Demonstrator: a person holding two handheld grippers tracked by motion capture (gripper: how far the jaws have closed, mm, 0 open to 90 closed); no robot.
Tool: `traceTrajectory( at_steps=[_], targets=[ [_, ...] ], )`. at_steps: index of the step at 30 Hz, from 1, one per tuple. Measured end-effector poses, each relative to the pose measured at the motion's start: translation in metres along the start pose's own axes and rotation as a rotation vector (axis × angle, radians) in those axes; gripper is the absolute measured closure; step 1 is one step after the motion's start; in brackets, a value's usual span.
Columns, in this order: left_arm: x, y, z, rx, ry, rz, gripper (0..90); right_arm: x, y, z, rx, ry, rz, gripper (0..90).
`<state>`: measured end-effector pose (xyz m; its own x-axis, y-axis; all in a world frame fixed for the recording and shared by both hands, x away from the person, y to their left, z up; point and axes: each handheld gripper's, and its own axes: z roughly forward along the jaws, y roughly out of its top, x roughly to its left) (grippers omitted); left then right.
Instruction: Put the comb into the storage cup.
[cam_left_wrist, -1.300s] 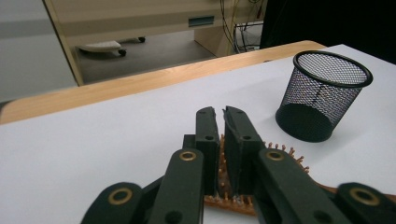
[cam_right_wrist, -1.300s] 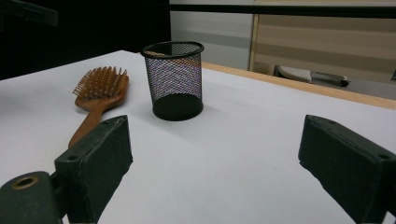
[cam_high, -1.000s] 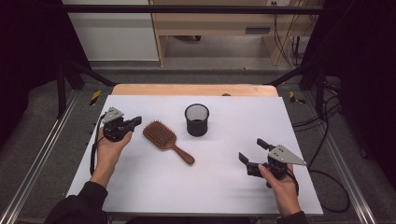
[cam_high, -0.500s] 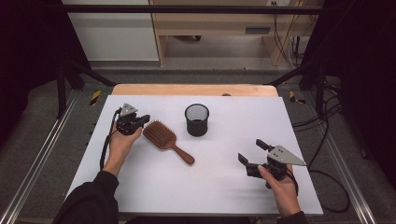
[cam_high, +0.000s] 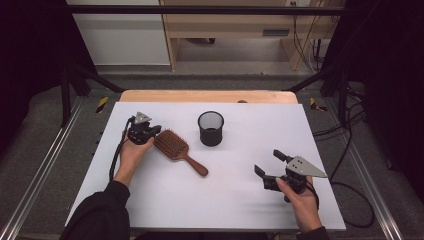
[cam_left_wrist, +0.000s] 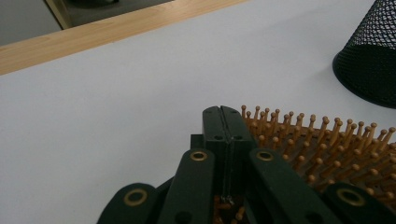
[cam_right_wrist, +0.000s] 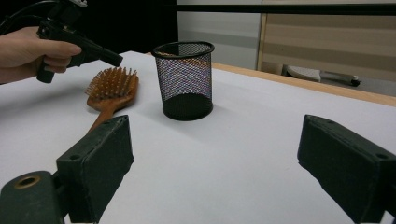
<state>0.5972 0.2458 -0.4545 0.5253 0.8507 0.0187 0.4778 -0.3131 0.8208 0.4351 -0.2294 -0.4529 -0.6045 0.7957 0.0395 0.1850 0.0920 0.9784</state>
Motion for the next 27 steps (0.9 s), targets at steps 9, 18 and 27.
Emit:
traceTrajectory(
  at_steps=[9, 18, 27],
  targets=[
    [-0.005, -0.001, 0.0, 0.014, -0.025, 0.013, 90.0, 0.001, 0.0, 0.001, 0.006, 0.006, 0.001, 10.3],
    [-0.009, -0.005, -0.003, 0.01, -0.053, 0.003, 90.0, 0.002, 0.0, 0.001, 0.009, 0.014, 0.001, 10.4],
    [-0.029, -0.005, -0.004, 0.01, -0.09, 0.019, 90.0, 0.002, -0.001, 0.001, 0.01, 0.014, 0.002, 10.5]
  ],
)
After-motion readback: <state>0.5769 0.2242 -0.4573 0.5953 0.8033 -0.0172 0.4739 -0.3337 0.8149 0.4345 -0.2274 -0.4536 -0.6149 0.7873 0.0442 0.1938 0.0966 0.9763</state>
